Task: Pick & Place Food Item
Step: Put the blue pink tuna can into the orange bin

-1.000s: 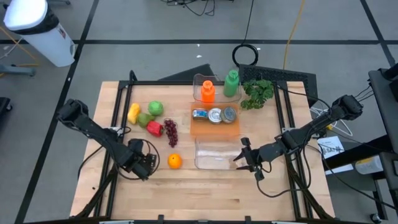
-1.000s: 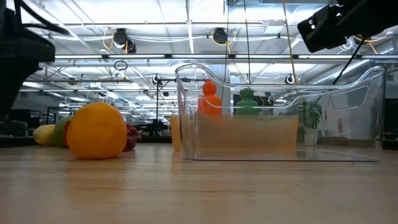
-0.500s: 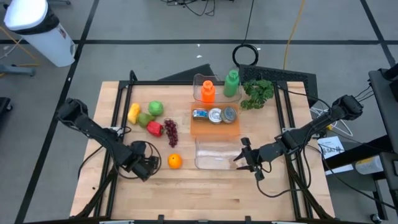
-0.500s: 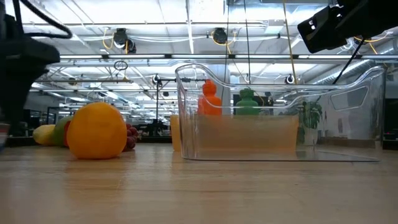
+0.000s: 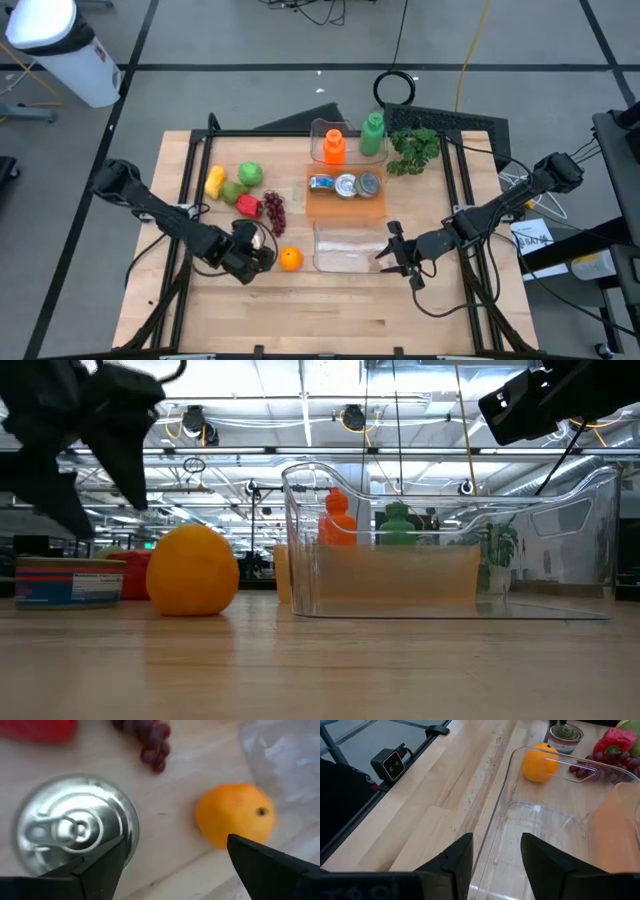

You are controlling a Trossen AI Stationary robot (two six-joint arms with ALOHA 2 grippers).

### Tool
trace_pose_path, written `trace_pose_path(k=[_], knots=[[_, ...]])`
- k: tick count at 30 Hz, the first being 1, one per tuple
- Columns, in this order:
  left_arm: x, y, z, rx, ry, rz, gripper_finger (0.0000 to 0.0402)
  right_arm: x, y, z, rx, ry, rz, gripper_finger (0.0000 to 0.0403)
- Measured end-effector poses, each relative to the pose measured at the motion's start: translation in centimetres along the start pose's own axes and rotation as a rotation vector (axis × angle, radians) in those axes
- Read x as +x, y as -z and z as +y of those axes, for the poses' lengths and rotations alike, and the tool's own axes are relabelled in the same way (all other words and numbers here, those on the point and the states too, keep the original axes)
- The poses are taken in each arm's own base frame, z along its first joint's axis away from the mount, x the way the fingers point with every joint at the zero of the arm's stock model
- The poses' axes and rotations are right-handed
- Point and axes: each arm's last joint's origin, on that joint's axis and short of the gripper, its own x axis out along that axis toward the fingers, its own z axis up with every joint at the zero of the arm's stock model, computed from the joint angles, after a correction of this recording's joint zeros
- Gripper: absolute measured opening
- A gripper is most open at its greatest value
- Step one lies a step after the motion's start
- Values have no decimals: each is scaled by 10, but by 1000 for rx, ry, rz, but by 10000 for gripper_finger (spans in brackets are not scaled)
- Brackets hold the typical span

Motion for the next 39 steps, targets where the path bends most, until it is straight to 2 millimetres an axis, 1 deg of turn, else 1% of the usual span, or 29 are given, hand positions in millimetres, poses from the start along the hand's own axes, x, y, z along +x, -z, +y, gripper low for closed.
trace_pose_path(k=[2, 4, 8, 13, 18, 22, 28, 30, 34, 39], knots=[[-11, -4, 2, 10, -34, -14, 360, 0, 0, 0, 0, 0, 0, 150], [-16, -5, 7, 0, -89, -20, 360, 0, 0, 0, 1, 0, 0, 150], [-17, 1, 26, -69, -274, 50, 360, 0, 0, 0, 0, 1, 0, 150], [-4, 13, 45, -163, -434, 119, 360, 0, 0, 0, -2, 1, 0, 150], [3, 21, 56, -225, -473, 111, 360, 0, 0, 0, -6, 0, 0, 150], [10, 24, 59, -246, -455, 125, 360, 0, 0, 0, -6, 1, 0, 150], [12, 26, 59, -287, -450, 159, 360, 0, 0, 0, -6, 1, 1, 150], [15, 26, 56, -277, -388, 123, 360, 0, 0, 0, -6, 1, 0, 150], [18, 24, 46, -199, -214, 38, 360, 0, 0, 0, -6, 1, 0, 150], [22, 20, 36, -147, -111, 2, 360, 0, 0, 0, -6, 1, -1, 150]])
